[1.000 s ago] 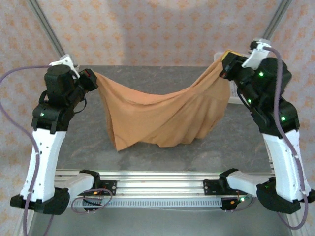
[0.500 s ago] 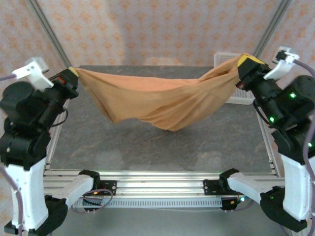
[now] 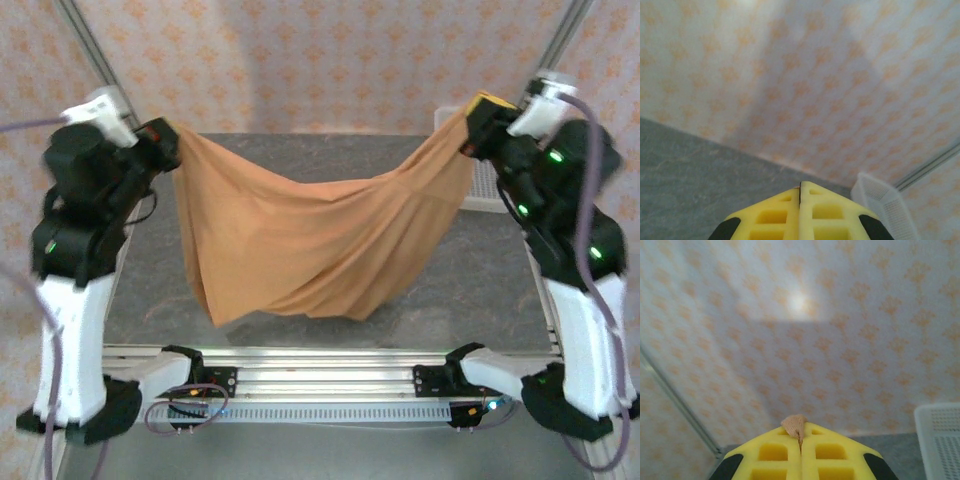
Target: Fold the inside-out t-shirt
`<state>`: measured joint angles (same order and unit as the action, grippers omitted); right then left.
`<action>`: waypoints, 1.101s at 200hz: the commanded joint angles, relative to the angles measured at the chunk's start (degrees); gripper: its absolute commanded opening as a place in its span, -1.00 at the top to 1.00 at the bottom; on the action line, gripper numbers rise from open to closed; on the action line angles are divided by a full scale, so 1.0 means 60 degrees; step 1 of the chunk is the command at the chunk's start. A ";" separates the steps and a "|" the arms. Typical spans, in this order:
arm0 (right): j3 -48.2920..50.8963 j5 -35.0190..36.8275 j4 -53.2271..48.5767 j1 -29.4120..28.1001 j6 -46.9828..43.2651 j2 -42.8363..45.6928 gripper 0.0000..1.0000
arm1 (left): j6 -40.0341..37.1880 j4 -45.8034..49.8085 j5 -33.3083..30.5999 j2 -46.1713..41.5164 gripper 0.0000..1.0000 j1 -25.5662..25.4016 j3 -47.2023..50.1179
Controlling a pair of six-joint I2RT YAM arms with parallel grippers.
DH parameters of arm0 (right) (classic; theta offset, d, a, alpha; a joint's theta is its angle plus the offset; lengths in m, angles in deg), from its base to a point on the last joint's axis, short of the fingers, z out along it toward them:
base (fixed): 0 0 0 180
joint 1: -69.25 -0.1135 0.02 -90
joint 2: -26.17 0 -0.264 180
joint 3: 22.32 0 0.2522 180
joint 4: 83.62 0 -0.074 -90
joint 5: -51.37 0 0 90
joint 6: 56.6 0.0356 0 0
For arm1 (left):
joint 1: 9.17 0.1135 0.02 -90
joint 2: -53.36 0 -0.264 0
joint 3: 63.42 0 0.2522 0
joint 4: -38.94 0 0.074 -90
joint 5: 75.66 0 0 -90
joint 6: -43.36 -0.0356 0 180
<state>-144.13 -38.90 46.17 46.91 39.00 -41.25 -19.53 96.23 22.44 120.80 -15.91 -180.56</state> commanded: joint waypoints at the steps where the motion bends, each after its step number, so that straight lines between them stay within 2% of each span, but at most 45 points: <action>1: 0.0530 0.0914 0.0630 0.0037 -0.0672 -0.1457 1.00 | -0.0520 -0.0637 -0.0219 0.2031 1.00 0.0022 0.0425; 28: 0.0365 0.1260 0.1138 0.0240 -0.1044 -0.3901 1.00 | -0.0688 -0.0538 -0.0492 0.5496 1.00 0.0275 -0.0928; 46: -0.0570 0.1289 0.0917 0.0416 -0.0967 -0.5903 1.00 | -0.0555 0.0135 -0.0446 0.8138 1.00 0.0469 -0.2814; 52: -0.1059 0.1236 0.0721 0.0481 -0.0923 -0.6566 0.90 | -0.0494 0.0420 -0.0322 0.8883 1.00 0.0516 -0.3457; 55: -0.1345 0.1209 0.0571 0.0516 -0.0878 -0.6901 0.76 | -0.0480 0.0540 -0.0260 0.9194 1.00 0.0522 -0.3763; 58: -0.1652 0.1136 0.0424 0.0537 -0.0845 -0.7247 0.61 | -0.0464 0.0667 -0.0228 0.9559 0.86 0.0536 -0.4059; 65: -0.2589 0.0877 -0.0245 0.0607 -0.0731 -0.8070 0.31 | -0.0436 0.0957 -0.0156 1.0173 0.39 0.0538 -0.4667; 69: -0.3250 0.0565 -0.0702 0.0652 -0.0617 -0.8420 0.18 | -0.0432 0.1116 -0.0135 1.0424 0.25 0.0538 -0.4934; 77: -0.4895 0.0154 -0.2026 0.0736 -0.0273 -0.9426 0.03 | -0.0371 0.1378 -0.0229 1.0673 0.11 0.0524 -0.5221; 87: -0.6389 0.0046 -0.3237 0.0740 -0.0092 -1.0294 -0.05 | -0.0276 0.1372 -0.0404 1.0480 -0.01 0.0509 -0.4878; 93: -0.7013 0.0004 -0.3765 0.0716 -0.0011 -1.0655 -0.10 | -0.0222 0.1169 -0.0418 1.0128 -0.05 0.0498 -0.4325; 102: -0.7045 -0.0028 -0.4060 0.0664 0.0089 -1.0705 -0.14 | -0.0119 0.0677 -0.0438 0.9444 -0.08 0.0445 -0.3227; 124: -0.4801 -0.0184 -0.3528 0.0546 0.0420 -0.9573 -0.22 | 0.0090 -0.0330 -0.0301 0.7237 -0.09 0.0118 -0.0166; 142: -0.1580 -0.0612 -0.2350 0.0345 0.0755 -0.7963 -0.23 | 0.0325 -0.1306 0.0183 0.5377 -0.08 -0.0457 0.2419; 162: 0.1871 -0.1522 -0.1046 0.0145 0.1328 -0.6133 -0.24 | 0.0794 -0.2218 0.0869 0.3978 -0.06 -0.1285 0.4724; 185: 0.5195 -0.2370 0.0016 -0.0032 0.2111 -0.4479 -0.17 | 0.1213 -0.2955 0.1421 0.3101 -0.03 -0.1952 0.6544; 207: 0.7490 -0.2962 0.0791 -0.0084 0.2870 -0.3547 0.03 | 0.1420 -0.3319 0.1677 0.2960 -0.02 -0.2098 0.7642; 220: 0.8476 -0.3206 0.1240 -0.0103 0.3197 -0.3302 0.21 | 0.1511 -0.3548 0.1627 0.3156 -0.02 -0.2099 0.8098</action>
<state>-102.47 -53.24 45.43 46.27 51.79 -63.70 -13.41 79.56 30.83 138.22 -29.01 -136.78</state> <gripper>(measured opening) 0.474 0.512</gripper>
